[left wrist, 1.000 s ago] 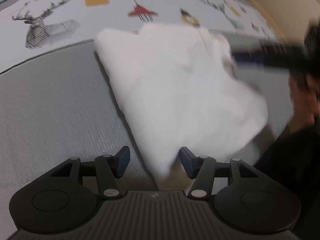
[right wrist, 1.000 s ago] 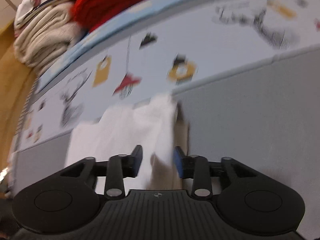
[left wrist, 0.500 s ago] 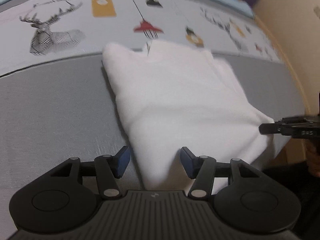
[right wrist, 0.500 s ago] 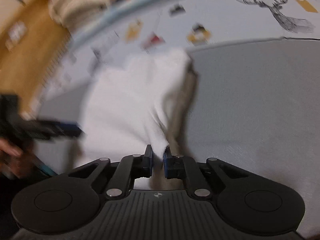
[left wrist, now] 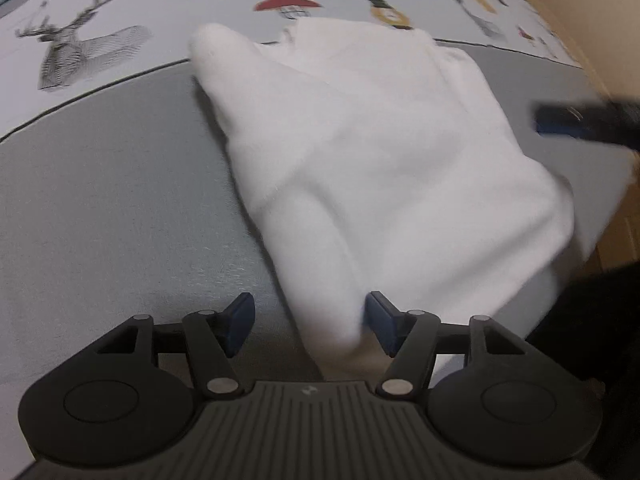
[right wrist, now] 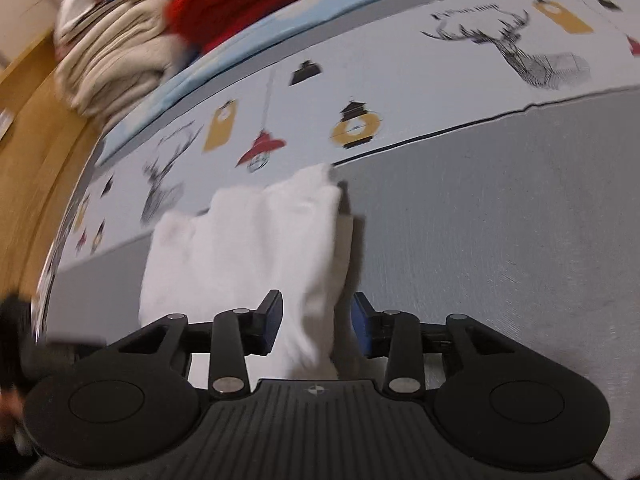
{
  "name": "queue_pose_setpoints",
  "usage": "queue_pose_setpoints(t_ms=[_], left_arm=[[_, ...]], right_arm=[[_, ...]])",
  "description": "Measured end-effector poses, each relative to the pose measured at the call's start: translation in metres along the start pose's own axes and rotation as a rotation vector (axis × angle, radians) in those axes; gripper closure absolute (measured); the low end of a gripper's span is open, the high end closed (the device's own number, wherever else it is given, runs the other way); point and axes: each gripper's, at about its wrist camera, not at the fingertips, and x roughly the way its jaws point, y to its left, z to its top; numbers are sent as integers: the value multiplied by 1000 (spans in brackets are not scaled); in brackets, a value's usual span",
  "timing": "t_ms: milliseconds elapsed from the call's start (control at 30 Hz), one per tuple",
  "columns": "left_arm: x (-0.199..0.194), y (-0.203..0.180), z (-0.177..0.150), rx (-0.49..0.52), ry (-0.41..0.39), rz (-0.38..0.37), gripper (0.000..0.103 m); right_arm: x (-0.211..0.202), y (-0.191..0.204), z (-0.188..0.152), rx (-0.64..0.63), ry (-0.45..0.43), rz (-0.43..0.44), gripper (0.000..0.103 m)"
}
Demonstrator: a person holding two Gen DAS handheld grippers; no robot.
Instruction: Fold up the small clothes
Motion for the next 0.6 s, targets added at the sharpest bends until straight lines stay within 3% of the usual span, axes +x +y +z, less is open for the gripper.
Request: queue_pose_setpoints(t_ms=[233, 267, 333, 433, 467, 533, 600], left_arm=[[-8, 6, 3, -4, -28, -30, 34], [-10, 8, 4, -10, -37, -37, 34], [-16, 18, 7, -51, -81, -48, 34], [-26, 36, 14, -149, -135, -75, 35], [-28, 40, 17, -167, -151, -81, 35], [-29, 46, 25, -201, -166, -101, 35], [-26, 48, 30, -230, -171, -124, 35]], right_arm=[[55, 11, 28, 114, -38, -89, 64], [58, 11, 30, 121, -34, -91, 70], [63, 13, 33, 122, -52, -94, 99], [54, 14, 36, 118, -147, -103, 100], [55, 13, 36, 109, -152, -142, 100], [62, 5, 34, 125, -112, -234, 100], [65, -1, 33, 144, -86, -261, 96]])
